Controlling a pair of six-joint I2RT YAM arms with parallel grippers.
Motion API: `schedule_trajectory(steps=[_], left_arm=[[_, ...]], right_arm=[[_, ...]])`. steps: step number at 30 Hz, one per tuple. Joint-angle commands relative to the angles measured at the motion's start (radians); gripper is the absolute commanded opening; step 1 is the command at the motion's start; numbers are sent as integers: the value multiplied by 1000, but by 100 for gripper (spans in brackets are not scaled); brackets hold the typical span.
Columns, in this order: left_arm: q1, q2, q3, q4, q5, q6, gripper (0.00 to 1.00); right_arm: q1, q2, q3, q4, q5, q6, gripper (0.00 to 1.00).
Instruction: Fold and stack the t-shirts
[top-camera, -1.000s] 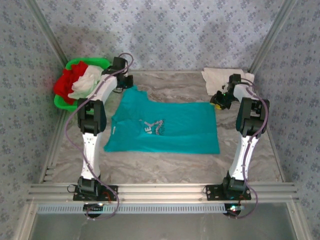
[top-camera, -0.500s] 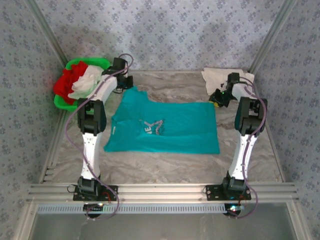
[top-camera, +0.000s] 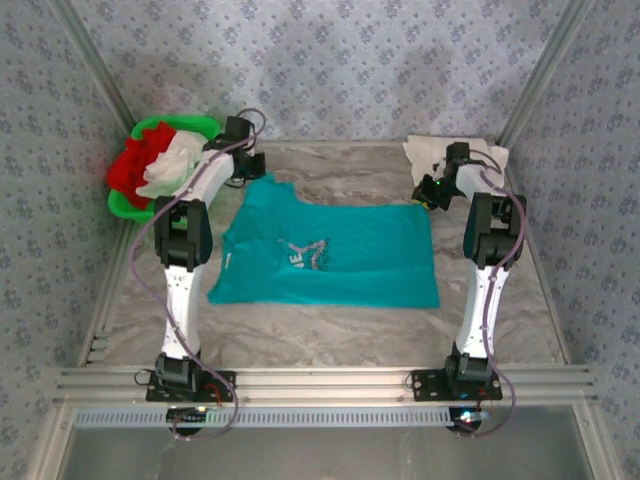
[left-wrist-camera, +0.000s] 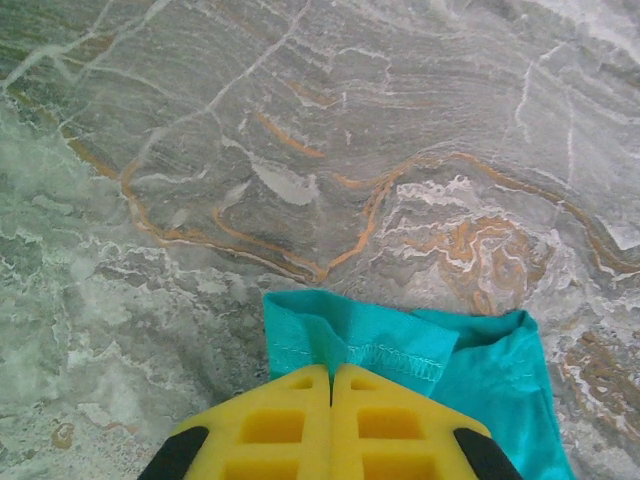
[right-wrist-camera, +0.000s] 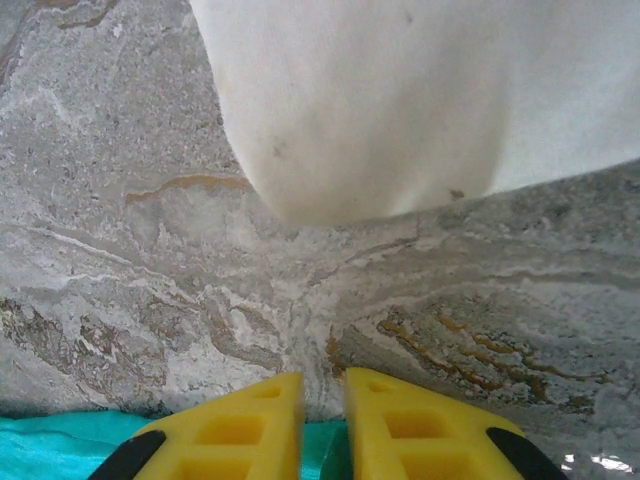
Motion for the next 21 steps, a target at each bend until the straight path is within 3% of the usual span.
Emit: schedule_trajectory(steps=[1,6,13,21], left_arm=[[9,-15,-14,-2,12,5,0],[14,-18,-23,4,12,4,0],[32,-24,-16,12,14,13,0],[35,30,160,-64,4,48,0]], right_arm=[[-9,-22,-16,-30,-9,1,7],[-11,-30,-12,-23,-3,0,0],[-8,-28,38,9,-6,-1,0],[7,-14,156,59,-43,47,0]])
